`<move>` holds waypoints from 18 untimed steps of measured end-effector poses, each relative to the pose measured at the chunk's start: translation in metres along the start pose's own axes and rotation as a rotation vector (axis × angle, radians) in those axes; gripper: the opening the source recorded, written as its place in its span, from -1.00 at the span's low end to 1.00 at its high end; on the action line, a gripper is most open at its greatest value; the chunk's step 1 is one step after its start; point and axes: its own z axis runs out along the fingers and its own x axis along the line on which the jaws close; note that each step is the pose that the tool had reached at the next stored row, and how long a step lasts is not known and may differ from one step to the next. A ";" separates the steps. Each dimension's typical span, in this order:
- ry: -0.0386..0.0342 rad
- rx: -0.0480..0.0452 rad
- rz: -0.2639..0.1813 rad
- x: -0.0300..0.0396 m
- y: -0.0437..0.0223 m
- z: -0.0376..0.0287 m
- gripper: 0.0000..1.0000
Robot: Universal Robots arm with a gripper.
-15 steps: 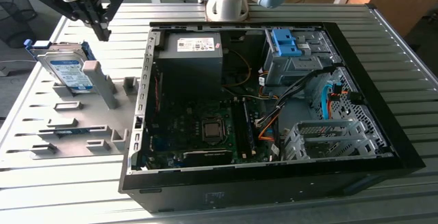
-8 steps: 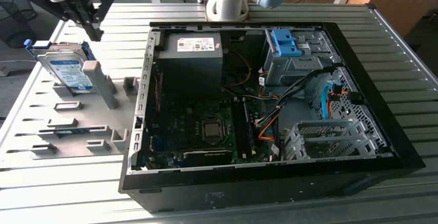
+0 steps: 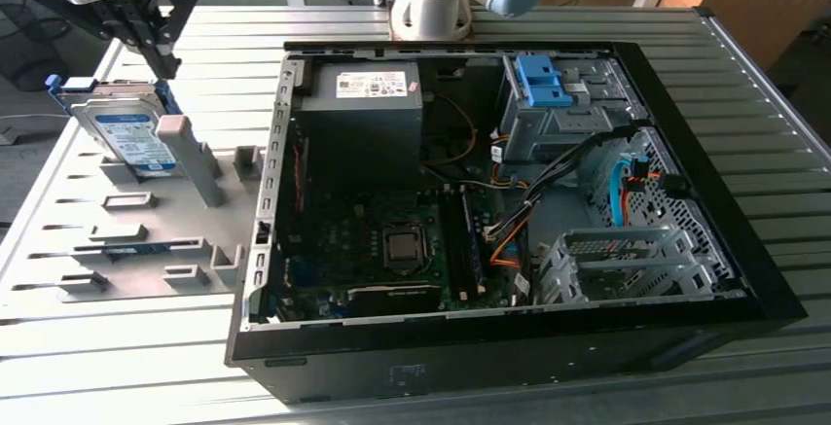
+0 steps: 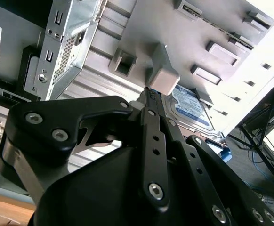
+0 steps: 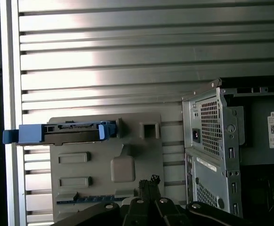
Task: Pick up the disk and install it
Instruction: 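Reach for the disk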
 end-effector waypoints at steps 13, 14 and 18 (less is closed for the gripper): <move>0.0000 0.0000 0.000 0.0010 -0.0001 -0.0001 -0.79; 0.0000 0.0001 0.000 0.0018 -0.0001 -0.0001 -0.79; 0.0000 0.0000 0.000 0.0065 -0.0004 -0.0002 -0.79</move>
